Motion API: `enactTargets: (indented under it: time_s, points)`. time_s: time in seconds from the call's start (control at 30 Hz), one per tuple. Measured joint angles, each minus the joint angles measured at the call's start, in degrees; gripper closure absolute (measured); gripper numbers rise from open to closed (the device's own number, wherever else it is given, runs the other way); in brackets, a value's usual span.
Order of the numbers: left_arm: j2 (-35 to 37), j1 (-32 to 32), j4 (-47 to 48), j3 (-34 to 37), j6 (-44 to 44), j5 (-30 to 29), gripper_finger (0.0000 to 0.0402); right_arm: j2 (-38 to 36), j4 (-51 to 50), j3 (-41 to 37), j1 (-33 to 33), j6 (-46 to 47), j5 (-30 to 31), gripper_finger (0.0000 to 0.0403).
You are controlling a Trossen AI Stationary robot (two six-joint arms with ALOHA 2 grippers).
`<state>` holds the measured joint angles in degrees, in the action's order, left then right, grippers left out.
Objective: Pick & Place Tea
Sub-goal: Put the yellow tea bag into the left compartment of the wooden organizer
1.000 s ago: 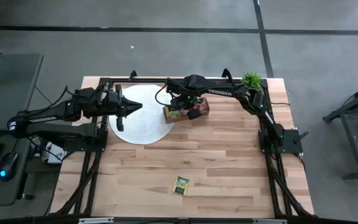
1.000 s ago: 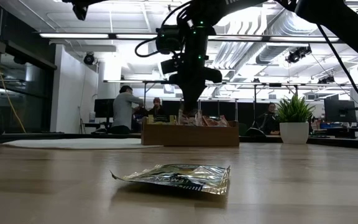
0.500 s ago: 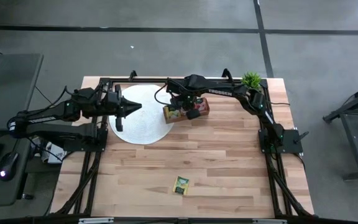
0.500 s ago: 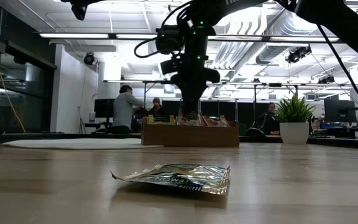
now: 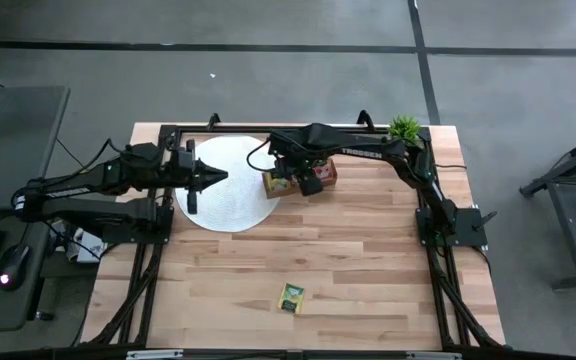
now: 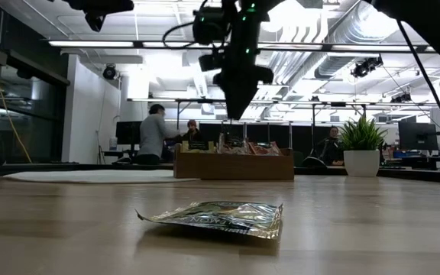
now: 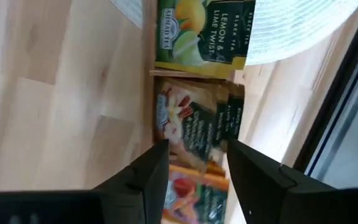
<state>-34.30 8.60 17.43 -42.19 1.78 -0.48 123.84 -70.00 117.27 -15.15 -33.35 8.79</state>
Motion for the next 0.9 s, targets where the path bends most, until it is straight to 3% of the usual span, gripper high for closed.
enactTargets:
  time_s: [0.17,0.37,0.6,0.9]
  points:
    - [-0.1,0.0,3.0,0.0,0.0,0.1,0.0380,-2.7,-2.3,0.0,1.6,6.2,-0.9,0.0244]
    - [-2.4,-1.2,3.4,4.4,1.4,2.7,0.0380,-4.7,-3.6,0.0,5.0,16.0,-8.2,0.0244]
    - [-4.9,-8.9,-13.6,17.7,8.7,4.0,0.0380,-4.8,-4.7,0.0,11.2,26.5,-11.2,0.0245]
    - [-11.2,-21.4,-32.5,29.7,20.4,-4.2,0.0380,-4.8,-0.8,0.0,20.0,34.1,-13.7,0.0249]
